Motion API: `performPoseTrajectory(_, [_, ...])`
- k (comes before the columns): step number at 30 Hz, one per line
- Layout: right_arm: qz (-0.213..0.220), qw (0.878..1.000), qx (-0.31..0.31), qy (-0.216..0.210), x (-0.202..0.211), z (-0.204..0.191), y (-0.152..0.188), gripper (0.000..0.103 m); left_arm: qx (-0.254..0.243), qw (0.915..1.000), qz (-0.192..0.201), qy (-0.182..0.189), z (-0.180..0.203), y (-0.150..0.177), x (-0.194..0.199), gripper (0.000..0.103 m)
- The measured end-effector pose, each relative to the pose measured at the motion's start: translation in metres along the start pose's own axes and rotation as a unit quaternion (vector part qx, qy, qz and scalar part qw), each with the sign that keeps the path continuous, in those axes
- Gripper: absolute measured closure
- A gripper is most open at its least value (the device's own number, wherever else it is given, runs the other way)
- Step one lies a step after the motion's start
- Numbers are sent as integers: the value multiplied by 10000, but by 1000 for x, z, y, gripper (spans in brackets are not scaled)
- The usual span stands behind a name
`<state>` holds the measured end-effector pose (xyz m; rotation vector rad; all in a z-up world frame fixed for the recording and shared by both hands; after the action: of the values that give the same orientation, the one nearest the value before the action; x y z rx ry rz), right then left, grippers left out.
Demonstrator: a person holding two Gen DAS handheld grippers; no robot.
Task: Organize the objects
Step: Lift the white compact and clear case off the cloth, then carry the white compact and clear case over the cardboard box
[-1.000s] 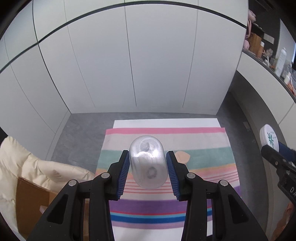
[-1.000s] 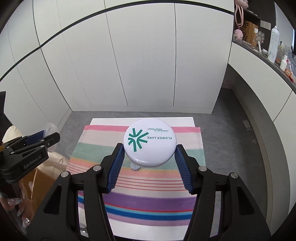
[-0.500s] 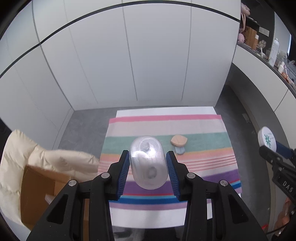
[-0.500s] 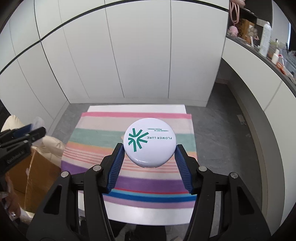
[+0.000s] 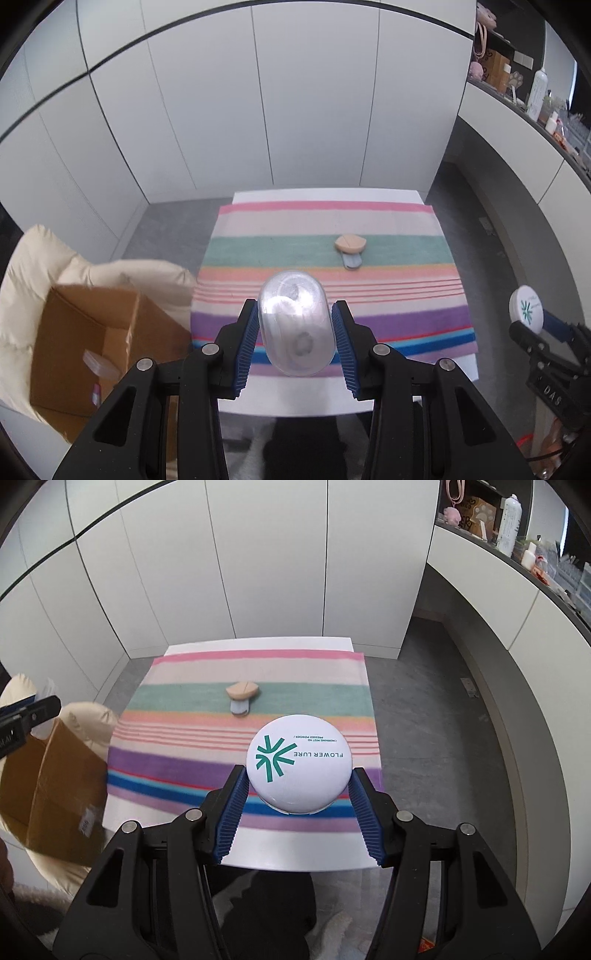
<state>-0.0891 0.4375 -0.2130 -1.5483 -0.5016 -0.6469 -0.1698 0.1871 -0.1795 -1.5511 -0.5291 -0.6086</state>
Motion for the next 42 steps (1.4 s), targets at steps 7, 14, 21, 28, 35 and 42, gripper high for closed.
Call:
performPoseTrajectory(7, [-114, 9998, -165, -76, 14, 1, 21, 44, 25, 10000, -62, -48, -10, 9, 2, 61])
performPoseTrajectory(14, [-119, 9999, -68, -97, 17, -5, 23, 45, 177, 9997, -7, -140, -35, 11, 8, 62])
performPoseTrajectory(21, [-124, 9992, 169, -348, 16, -42, 12, 44, 487, 9977, 40, -475, -85, 18, 19, 61])
performPoseTrajectory(28, [-110, 9945, 585, -863, 9, -113, 0, 44, 925, 9906, -44, -1010, -160, 42, 36, 61])
performPoseTrajectory(35, [-138, 9819, 1129, -1514, 9, -206, 0, 44, 1457, 9764, -137, -1590, -239, 74, 60, 61])
performPoseTrajectory(42, [-256, 9594, 1711, -2226, 14, -306, 13, 44, 1920, 9581, -280, -2106, -310, 112, 84, 61])
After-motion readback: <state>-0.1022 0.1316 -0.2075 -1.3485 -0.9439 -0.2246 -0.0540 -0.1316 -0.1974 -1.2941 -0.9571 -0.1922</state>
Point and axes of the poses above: each gripper's, at about its wrist camera, not at the fingertips, and x roughly against the way its jaws point, z to its right, y to its underside, the point moved 6 cm from there along -x, roughly the way its jaws point, and after that the axes turned 14 degrees about z, right-handed, at the moved point
